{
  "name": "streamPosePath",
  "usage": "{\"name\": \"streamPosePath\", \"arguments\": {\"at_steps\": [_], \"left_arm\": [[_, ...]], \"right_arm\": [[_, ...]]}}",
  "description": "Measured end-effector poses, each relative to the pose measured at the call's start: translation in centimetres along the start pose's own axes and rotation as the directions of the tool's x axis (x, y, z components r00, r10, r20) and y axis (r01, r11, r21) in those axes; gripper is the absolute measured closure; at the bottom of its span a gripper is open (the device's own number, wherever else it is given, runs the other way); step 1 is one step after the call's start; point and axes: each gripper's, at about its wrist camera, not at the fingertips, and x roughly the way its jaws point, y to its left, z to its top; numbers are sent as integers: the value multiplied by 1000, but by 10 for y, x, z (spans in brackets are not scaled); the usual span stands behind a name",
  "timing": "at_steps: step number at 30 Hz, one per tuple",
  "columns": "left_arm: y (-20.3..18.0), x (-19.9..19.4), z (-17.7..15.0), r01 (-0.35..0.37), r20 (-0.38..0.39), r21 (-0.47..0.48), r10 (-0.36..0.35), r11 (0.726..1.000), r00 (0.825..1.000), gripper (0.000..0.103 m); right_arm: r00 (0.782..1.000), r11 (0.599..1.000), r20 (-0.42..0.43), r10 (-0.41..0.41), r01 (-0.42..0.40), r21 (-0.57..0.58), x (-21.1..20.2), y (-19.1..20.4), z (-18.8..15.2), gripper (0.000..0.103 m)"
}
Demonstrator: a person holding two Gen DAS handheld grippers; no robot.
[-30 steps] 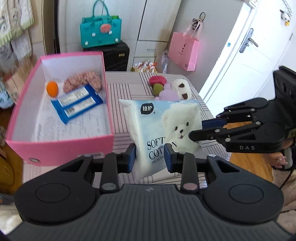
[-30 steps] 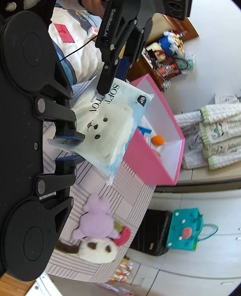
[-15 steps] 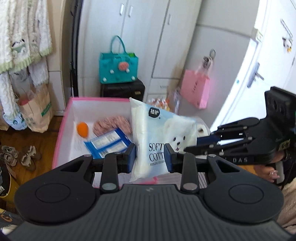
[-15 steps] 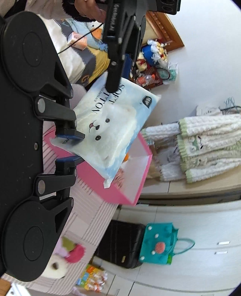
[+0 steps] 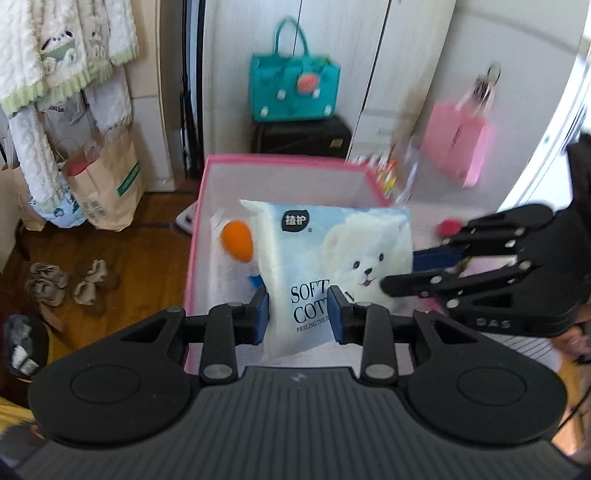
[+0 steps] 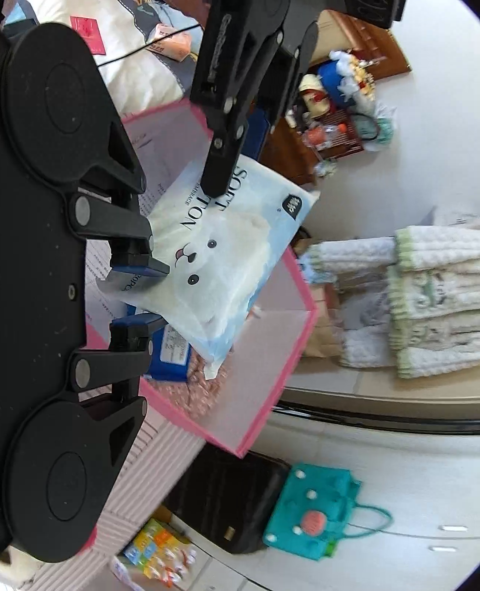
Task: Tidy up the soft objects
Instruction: 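Carry the pouch over the pink box with right tool, then open right tool to drop the pouch into the box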
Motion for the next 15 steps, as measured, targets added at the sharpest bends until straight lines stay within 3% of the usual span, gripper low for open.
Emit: {"name": "streamPosePath", "arguments": {"at_steps": [7, 11, 15], "left_arm": [[16, 29, -5, 15, -154, 18, -12, 1000, 988, 71], [18, 34, -14, 31, -204, 26, -25, 999, 979, 71], [10, 40, -19, 0, -224, 85, 19, 996, 974, 71]], "right_arm": [[998, 1000, -67, -11, 9, -30, 13, 11, -3, 78], [995, 997, -95, -10, 3, -75, 9, 22, -10, 78], [992, 993, -116, -40, 27, -112, 12, 28, -13, 78]]}}
